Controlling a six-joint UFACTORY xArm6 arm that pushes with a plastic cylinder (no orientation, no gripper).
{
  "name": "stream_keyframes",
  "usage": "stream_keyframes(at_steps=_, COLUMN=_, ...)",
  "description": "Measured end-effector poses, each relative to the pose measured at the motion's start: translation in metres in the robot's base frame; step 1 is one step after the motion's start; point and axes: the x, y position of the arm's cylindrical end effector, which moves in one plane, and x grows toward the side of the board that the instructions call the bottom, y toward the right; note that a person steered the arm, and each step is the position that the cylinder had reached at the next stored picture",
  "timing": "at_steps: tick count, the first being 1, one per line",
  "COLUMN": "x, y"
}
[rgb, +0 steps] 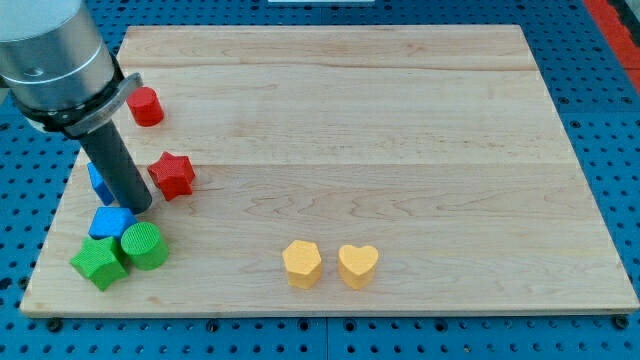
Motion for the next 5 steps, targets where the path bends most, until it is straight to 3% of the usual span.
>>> stream_keyframes(at_steps=1, x=-0.007, y=0.013)
stream_keyframes(at_steps=3, x=-0.064, y=0.017)
stream_keyframes(at_steps=5, x=-0.028, y=0.077)
